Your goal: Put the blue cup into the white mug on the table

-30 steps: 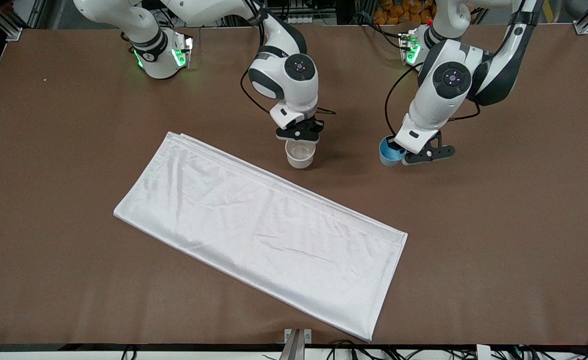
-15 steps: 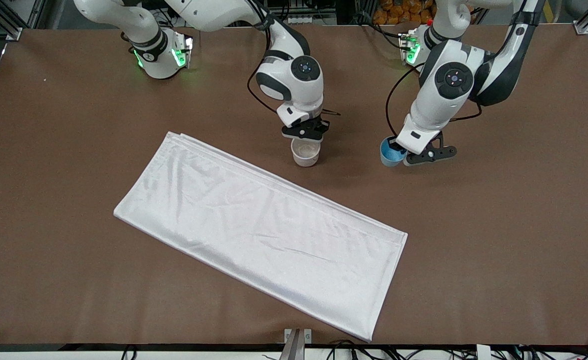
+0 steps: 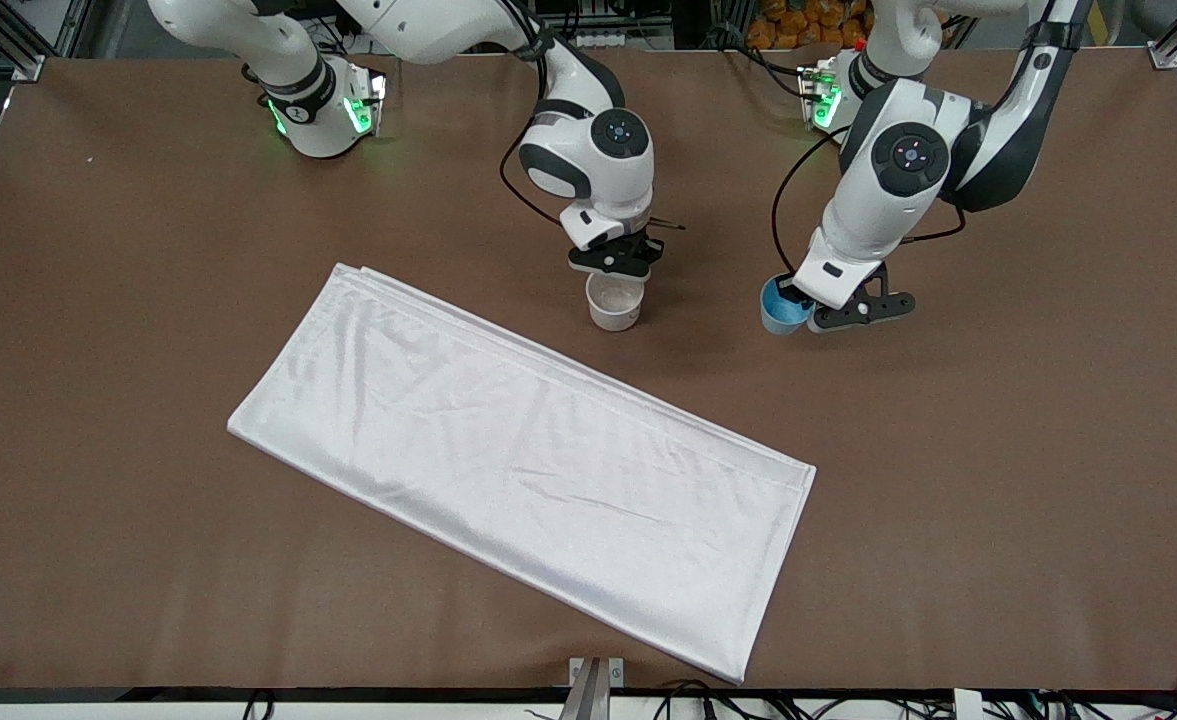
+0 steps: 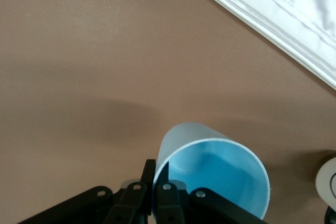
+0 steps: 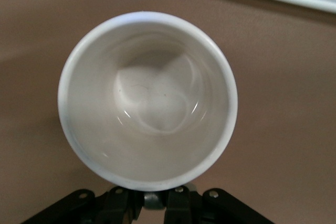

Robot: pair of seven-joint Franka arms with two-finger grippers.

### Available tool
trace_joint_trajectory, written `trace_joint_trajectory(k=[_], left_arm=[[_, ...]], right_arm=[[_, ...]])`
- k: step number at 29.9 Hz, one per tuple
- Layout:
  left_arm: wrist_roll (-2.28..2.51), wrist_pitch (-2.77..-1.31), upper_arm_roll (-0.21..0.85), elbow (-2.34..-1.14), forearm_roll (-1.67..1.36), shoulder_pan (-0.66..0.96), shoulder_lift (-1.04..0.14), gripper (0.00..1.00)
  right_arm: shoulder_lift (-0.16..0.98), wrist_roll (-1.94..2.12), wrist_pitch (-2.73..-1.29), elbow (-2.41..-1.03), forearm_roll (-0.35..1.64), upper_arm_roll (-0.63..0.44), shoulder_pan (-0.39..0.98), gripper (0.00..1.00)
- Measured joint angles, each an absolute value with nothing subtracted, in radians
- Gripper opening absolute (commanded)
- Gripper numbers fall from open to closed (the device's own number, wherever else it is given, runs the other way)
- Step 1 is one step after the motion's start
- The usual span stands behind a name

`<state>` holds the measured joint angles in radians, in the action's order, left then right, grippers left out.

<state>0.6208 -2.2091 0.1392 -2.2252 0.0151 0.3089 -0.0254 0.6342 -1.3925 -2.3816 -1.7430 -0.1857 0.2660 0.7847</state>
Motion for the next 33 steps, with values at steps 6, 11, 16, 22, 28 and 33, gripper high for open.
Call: trace_joint_trajectory(k=[6,11,16,22,28,33], left_arm=[[0.621,-2.209,0.139,-2.224,0.015,0.309,-0.025,0.0],[0.621,-2.211,0.139,-2.222,0.015,0.309,-0.025,0.0],[0.621,-2.212,0.139,-2.217,0.015,0.309,-0.025,0.0],[0.632,-2.212,0.139,-2.207,0.015,0.309,-0.026,0.0],[0.673,-2.213,0.142,-2.191,0.015,0.315,-0.029,0.0],[0.742,-2.213,0.17,-2.162,0.015,0.323,-0.044,0.0]], right_arm=[[0.634,-1.395,-2.378,-1.734,-0.186,0.262,0.779,1.0],[0.635,-1.395,-2.277,-1.69,-0.184,0.261,0.77,1.0],[0.63,-1.387,-2.054,-1.571,-0.161,0.262,0.76,1.0],[0.575,-1.277,-1.77,-1.414,-0.062,0.258,0.745,1.0],[0.426,-1.092,-1.562,-1.347,-0.021,0.177,0.728,1.0],[0.31,-0.824,-1.456,-1.347,0.016,0.022,0.721,1.0]])
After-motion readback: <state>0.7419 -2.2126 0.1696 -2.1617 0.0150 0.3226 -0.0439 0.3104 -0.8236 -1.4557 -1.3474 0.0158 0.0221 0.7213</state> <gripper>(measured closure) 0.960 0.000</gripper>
